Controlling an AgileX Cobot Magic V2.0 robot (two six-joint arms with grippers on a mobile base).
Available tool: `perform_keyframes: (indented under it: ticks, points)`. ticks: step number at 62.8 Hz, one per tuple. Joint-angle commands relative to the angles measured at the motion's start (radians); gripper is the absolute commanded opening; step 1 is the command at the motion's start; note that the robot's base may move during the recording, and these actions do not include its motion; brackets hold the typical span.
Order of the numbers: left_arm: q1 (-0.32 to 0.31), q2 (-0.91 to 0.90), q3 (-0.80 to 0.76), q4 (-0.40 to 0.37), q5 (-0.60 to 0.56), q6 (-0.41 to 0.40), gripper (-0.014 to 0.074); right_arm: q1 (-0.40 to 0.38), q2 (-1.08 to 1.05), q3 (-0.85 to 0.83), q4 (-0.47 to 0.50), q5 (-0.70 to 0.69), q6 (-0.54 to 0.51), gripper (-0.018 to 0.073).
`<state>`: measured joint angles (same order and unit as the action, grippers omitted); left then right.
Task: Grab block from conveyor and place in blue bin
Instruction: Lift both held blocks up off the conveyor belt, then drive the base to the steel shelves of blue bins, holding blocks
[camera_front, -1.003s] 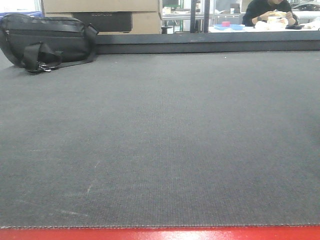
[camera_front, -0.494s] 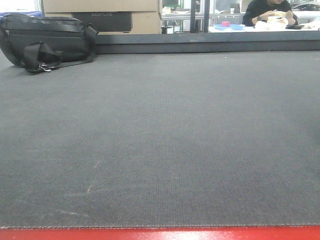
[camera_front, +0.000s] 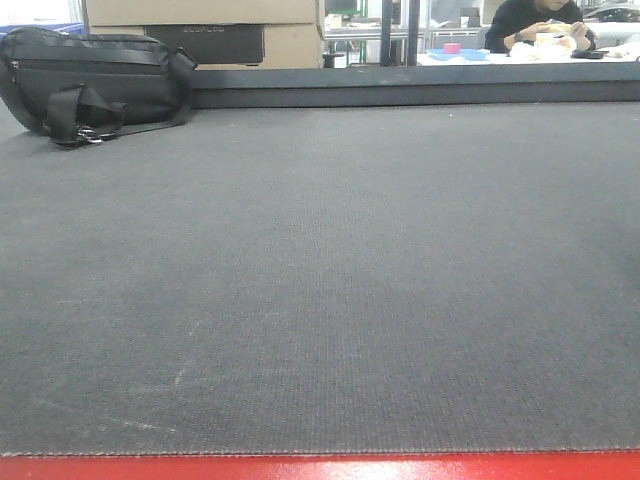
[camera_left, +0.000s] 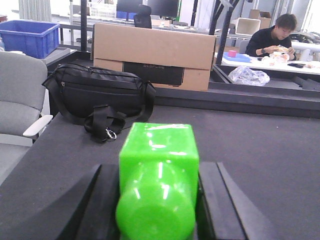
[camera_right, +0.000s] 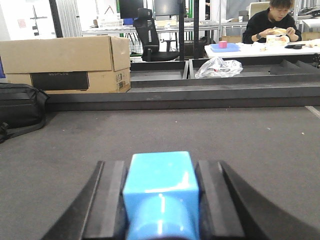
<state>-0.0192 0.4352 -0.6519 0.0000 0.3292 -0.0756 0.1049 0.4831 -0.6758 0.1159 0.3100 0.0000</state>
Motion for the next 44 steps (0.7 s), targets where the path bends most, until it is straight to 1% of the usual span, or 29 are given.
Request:
perform_keyframes:
  ticks: [1,44]
  points:
    - [-0.004,-0.007,0.003,0.0,-0.017,-0.002,-0.0111,-0.004,-0.006,-0.003,-0.011,-0.029,0.0,-0.0162]
    - [-0.004,-0.007,0.003,0.0,-0.019,-0.002,-0.0111,-0.004,-0.006,-0.003,-0.011,-0.031,0.0,-0.0162]
